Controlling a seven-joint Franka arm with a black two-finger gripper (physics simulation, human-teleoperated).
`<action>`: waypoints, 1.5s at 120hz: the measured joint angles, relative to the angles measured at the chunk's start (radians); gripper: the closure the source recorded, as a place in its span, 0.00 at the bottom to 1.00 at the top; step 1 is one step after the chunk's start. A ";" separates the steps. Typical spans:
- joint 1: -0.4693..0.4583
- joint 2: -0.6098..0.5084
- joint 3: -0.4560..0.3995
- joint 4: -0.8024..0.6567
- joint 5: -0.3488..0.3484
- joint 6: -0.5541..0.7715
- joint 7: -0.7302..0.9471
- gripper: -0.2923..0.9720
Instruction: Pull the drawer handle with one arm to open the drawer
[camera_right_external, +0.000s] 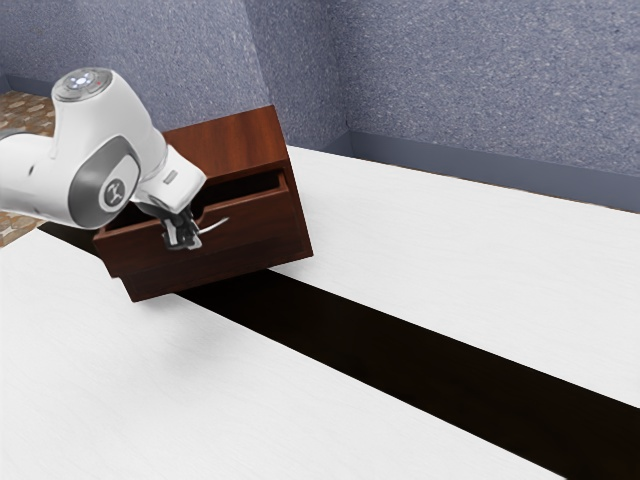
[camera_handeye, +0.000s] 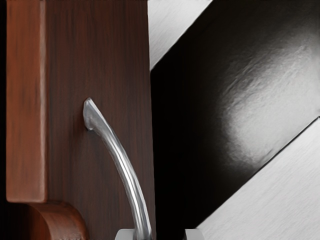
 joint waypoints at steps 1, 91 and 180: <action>0.001 0.000 -0.001 -0.001 0.000 0.000 0.000 0.74; -0.001 -0.073 -0.031 -0.075 -0.016 0.000 0.001 0.74; -0.008 -0.240 -0.046 -0.167 -0.028 -0.010 0.001 0.75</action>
